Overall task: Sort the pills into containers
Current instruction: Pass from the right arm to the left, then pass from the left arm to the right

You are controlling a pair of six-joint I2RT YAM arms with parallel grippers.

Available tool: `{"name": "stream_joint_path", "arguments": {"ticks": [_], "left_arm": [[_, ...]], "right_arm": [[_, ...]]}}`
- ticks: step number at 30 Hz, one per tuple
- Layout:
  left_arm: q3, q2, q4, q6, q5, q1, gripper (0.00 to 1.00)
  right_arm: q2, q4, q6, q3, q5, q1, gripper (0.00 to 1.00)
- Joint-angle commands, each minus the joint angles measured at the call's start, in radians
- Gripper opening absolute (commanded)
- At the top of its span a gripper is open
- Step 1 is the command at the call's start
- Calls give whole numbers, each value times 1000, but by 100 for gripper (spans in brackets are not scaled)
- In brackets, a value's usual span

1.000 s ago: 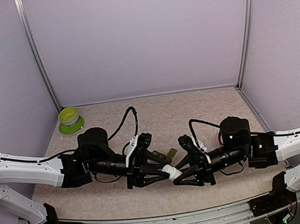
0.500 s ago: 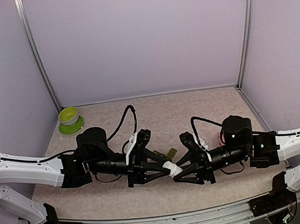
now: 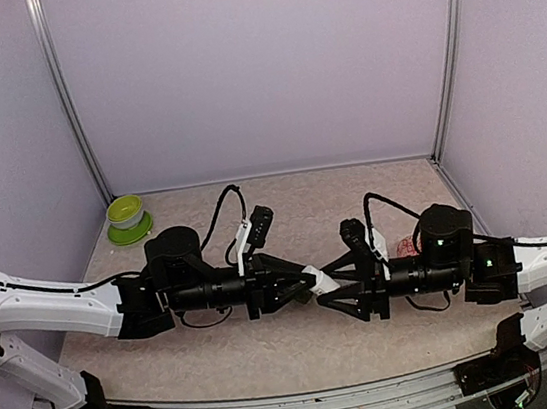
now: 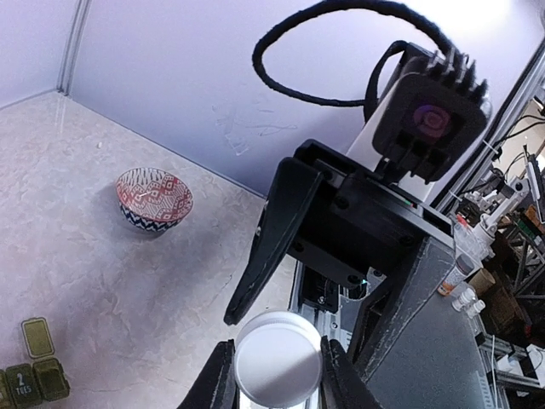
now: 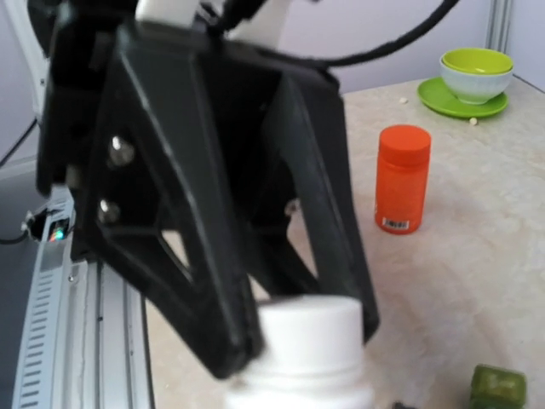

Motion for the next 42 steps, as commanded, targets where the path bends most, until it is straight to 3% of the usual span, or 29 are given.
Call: {"name": "stream_joint_path", "arguments": {"ticks": [1,5,8,14,21,30,37,42], "left_arm": [[10,10,29,-55,-26,0,0],[2,-4,54,-77,-52,0,0],[-37,-39,152,-104,-63,0,0],[-68,-37,287,-128,-10,-4,0],[-61,-3,359,-101,39,-39,0],[-75,-13,342,-54,2,-54,0],[-95,-35,324,-30,-26,-54,0],[-103,-32,337,-33,-27,-54,0]], "right_arm": [[-35,41,-9,-13,28,0,65],[-68,51,-5,-38,55,-1,80],[-126,172,33,-109,78,-1,90],[-171,412,106,-209,23,-3,95],[-22,558,176,-180,-84,-2,90],[109,809,310,-183,-211,-2,78],[76,833,329,-217,-154,-2,70],[84,782,317,-200,-142,-3,56]]}}
